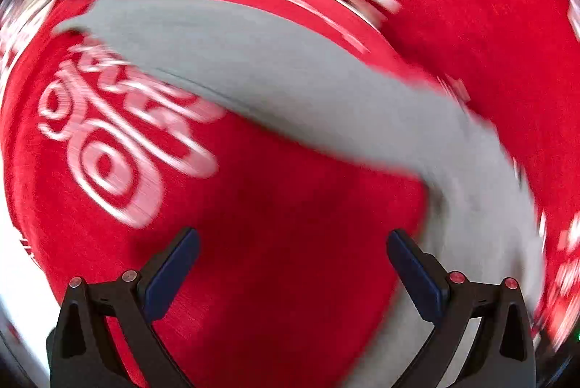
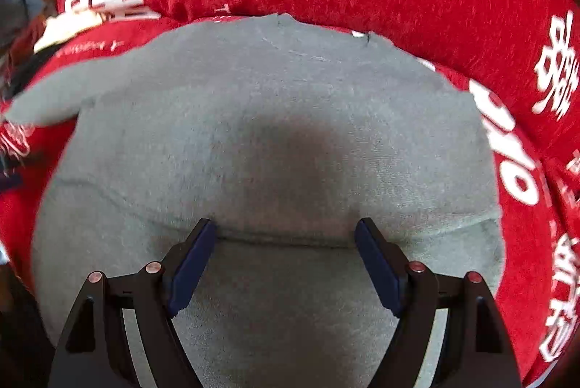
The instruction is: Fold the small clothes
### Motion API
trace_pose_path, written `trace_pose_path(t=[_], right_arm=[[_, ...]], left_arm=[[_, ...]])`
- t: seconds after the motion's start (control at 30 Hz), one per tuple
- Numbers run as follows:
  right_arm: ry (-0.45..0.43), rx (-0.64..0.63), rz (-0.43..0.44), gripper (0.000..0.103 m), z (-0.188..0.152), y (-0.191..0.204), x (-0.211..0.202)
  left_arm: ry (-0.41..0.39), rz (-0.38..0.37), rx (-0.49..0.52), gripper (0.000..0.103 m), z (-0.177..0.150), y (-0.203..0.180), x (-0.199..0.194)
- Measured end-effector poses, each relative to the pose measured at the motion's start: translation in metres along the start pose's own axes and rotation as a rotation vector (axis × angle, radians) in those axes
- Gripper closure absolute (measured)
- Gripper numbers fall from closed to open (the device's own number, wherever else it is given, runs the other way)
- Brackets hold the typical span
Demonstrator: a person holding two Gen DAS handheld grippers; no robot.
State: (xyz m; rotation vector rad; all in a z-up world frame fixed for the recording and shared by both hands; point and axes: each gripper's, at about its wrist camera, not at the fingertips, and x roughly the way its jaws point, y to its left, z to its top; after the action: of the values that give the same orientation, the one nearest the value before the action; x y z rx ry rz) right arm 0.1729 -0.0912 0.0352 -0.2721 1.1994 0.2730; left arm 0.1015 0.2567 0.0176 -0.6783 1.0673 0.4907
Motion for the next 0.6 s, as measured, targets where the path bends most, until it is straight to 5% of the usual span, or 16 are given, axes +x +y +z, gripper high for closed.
trace_pose_path(t=[0.17,0.27,0.4,0.47,0.53,0.6], right_arm=[[0.031,-0.017,0.012,0.021,-0.005,0.014,-0.003],[0.037,-0.022,-0.001,0.021,-0.005,0.017,-0.003],[0.053,-0.008,0.002,0.021,0.000,0.020,-0.004],[0.041,0.002,0.015,0.021,0.007,0.023,-0.010],[0.021,0.023,0.044,0.021,0.019,0.024,-0.018],[0.013,0.046,0.071,0.021,0.034,0.026,-0.020]], left_arm=[[-0.104,0.022,-0.176,0.000,0.067,0.070,-0.005],[-0.131,-0.044,-0.278,0.000,0.100,0.104,0.001],[-0.138,-0.042,-0.268,0.001,0.129,0.112,0.007],[-0.159,-0.016,-0.252,0.019,0.134,0.110,0.008],[-0.153,0.018,-0.216,0.090,0.140,0.108,0.012],[-0.138,0.016,-0.204,0.093,0.142,0.110,0.015]])
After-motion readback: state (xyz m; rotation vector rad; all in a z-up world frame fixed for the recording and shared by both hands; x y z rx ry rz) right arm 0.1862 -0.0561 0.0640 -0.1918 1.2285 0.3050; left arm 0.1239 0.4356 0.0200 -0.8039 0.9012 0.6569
